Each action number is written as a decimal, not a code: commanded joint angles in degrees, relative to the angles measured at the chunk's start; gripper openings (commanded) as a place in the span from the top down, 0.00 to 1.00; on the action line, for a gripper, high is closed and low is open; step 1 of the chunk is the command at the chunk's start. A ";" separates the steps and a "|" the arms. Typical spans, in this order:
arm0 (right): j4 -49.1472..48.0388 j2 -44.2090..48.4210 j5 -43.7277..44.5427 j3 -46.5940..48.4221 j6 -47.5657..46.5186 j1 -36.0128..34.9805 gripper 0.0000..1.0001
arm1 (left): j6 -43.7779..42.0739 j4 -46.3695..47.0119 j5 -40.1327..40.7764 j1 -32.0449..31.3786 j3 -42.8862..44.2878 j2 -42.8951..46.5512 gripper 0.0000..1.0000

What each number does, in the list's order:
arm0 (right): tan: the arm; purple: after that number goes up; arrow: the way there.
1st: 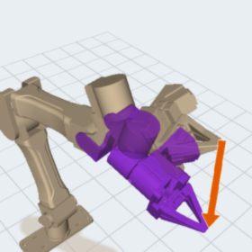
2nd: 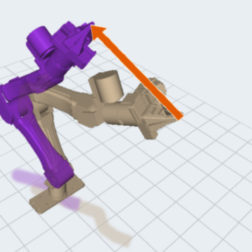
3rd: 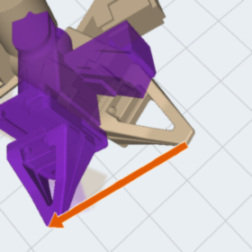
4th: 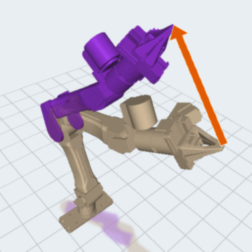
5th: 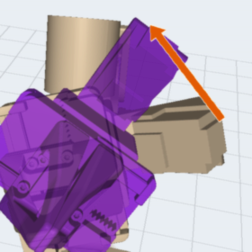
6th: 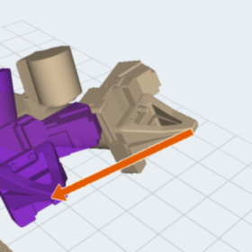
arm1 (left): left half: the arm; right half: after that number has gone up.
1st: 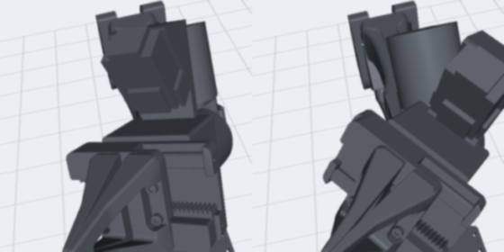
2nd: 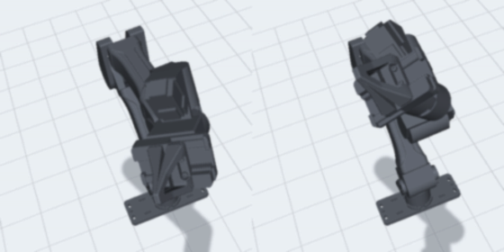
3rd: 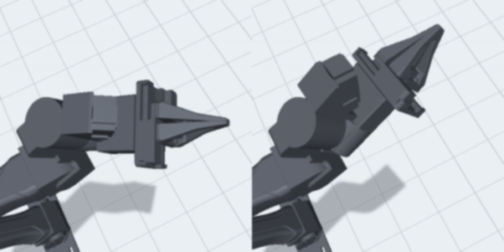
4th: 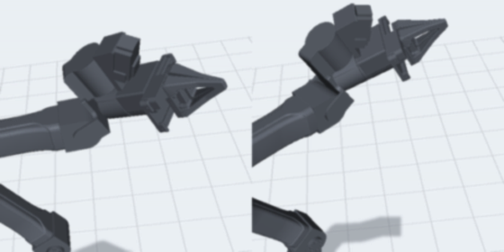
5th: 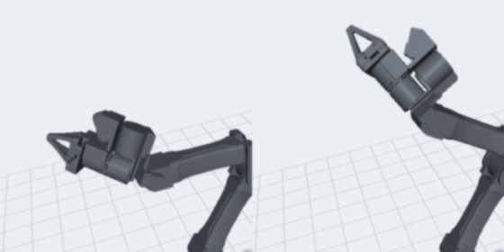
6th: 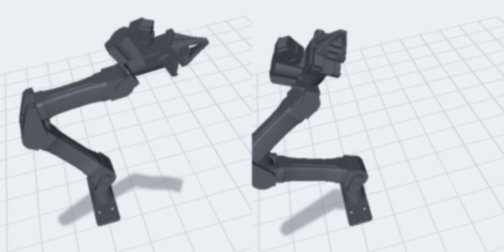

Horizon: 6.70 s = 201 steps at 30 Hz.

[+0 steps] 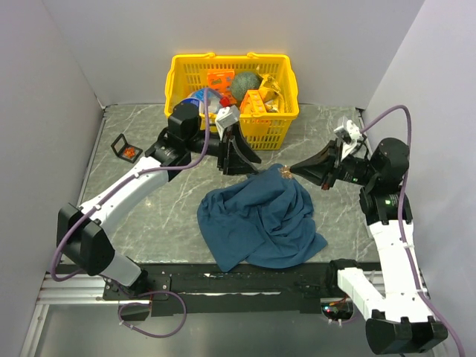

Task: Remove the brooch from the garment
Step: Close the brooch.

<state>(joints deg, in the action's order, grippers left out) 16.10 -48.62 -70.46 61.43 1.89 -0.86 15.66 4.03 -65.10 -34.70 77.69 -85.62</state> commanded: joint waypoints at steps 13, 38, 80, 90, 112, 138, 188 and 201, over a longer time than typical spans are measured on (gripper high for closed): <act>-55.99 -0.34 -8.56 -14.76 49.78 6.49 1.00 | 9.73 10.81 -3.02 -5.11 2.20 -2.00 0.45; -53.54 0.54 -7.68 -16.34 46.80 6.58 1.00 | 12.64 11.17 0.41 -7.66 3.69 -4.37 0.45; -49.50 2.48 -7.42 -18.01 42.32 6.58 1.00 | 9.83 6.07 0.50 -11.27 9.06 -7.27 0.84; -47.22 2.57 -7.59 -17.57 40.22 6.58 1.00 | 10.62 7.22 0.24 -11.36 8.53 -7.71 0.99; -27.55 3.27 -21.04 -10.37 21.16 5.97 0.27 | 5.43 5.72 -9.87 -11.36 4.14 -3.50 0.99; 16.35 1.07 -7.94 3.52 -18.16 -7.66 0.27 | 8.60 9.85 -11.45 -11.44 2.03 -4.99 0.99; 13.61 2.65 -2.23 -1.93 -20.17 -9.51 0.58 | 5.87 5.20 -3.63 -11.44 3.87 -6.75 0.99; 10.01 2.39 -1.44 -3.07 -16.39 -8.10 0.69 | 4.82 3.97 -3.28 -11.36 3.87 -5.61 0.99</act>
<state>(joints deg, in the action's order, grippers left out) 28.64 -46.65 -71.16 58.74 -16.16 -9.34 21.69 6.87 -68.93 -45.95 79.48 -92.62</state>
